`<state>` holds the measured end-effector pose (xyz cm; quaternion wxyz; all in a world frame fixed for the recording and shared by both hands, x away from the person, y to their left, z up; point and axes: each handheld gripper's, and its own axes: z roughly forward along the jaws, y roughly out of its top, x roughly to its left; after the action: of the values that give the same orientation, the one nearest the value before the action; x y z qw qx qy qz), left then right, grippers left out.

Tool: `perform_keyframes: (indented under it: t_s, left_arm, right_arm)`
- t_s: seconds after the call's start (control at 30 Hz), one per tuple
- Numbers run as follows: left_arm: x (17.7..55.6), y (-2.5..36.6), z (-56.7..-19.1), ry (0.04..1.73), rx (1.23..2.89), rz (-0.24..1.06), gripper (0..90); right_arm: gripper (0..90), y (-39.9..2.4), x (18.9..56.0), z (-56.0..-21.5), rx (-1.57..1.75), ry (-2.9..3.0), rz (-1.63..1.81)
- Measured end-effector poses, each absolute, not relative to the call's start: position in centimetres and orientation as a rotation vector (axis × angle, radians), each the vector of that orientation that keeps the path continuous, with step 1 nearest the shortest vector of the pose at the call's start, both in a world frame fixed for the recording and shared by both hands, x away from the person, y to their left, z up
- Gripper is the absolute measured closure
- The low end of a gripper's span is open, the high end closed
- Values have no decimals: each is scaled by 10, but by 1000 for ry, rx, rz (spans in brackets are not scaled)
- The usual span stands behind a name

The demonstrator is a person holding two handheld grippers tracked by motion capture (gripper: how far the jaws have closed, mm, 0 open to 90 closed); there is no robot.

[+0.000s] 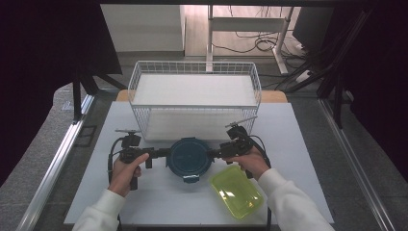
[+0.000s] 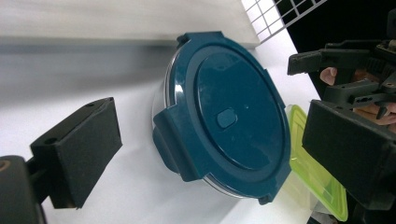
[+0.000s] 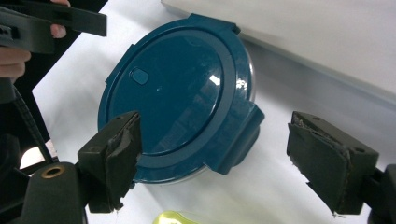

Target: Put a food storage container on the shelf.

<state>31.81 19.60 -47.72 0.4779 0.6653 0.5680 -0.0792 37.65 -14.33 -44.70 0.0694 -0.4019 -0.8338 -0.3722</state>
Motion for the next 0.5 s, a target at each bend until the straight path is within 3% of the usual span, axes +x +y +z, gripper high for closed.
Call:
perform_keyframes:
  t_s: [0.5]
  left_arm:
    - [325,187,-504,1427,1607,-307,41]
  right_arm:
    - [160,-139,391,-469,-1299,-2395,-1051]
